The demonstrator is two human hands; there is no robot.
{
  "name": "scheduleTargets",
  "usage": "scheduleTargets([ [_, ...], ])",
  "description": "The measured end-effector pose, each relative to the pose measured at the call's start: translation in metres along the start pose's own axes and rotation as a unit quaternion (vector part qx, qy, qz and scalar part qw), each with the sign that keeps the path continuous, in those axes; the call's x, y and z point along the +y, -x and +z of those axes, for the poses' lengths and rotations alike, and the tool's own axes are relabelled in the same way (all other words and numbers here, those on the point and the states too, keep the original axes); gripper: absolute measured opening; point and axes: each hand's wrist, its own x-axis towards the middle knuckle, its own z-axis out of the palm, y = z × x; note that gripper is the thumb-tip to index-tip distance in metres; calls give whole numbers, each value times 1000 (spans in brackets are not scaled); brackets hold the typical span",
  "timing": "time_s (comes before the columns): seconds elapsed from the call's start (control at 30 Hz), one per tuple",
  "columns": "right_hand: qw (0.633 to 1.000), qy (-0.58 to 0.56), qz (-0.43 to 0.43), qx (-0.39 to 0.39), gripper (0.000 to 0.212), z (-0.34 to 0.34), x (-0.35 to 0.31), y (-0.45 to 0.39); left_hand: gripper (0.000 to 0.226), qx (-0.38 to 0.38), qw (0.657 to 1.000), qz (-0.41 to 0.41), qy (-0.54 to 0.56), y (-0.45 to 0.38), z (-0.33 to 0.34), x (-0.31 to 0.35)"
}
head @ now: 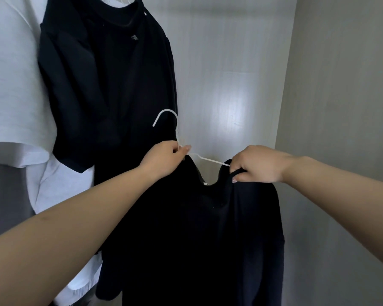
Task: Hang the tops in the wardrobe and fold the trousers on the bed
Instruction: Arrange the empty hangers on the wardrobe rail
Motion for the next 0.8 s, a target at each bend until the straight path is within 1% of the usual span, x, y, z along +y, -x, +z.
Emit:
scheduleTargets([
  [0.1,1000,13,1,7,25,-2,6,8,44,20,998,23,-55,1,-8,-4],
  [0.2,1000,5,13,27,24,-4,10,14,39,48,994,17,-95,2,-18,-12],
  [0.3,999,-10,31,41,22,-5,16,23,34,32,982,30,-185,1,-25,-23],
  [0.33,998,-28,41,48,20,-5,18,27,35,29,980,24,-195,1,-28,-29],
  [0.4,995,-53,60,57,17,-7,24,33,44,37,980,6,-194,1,-32,-38],
  [0.47,996,-45,69,40,18,-8,28,35,57,39,977,-13,-208,1,-34,-42],
  [0.53,997,-30,69,22,18,-8,28,36,73,19,970,-42,-238,1,-36,-39],
  [0.57,996,-31,72,34,18,-8,27,37,83,3,967,-57,-249,0,-37,-38],
  [0.6,994,-41,78,61,20,-8,27,39,91,-13,965,-72,-253,-2,-39,-36],
  [0.63,989,-66,91,92,26,-10,26,41,93,-24,965,-91,-245,-4,-40,-35],
  [0.7,972,-140,127,137,44,-19,21,44,88,-38,969,-133,-205,-8,-43,-31],
  [0.73,965,-175,143,131,53,-25,18,46,83,-43,972,-148,-180,-9,-43,-29],
  [0.77,960,-211,154,104,54,-31,14,47,79,-49,975,-155,-150,-11,-42,-28],
  [0.8,953,-253,153,67,46,-35,12,49,77,-57,980,-156,-112,-13,-41,-25],
])
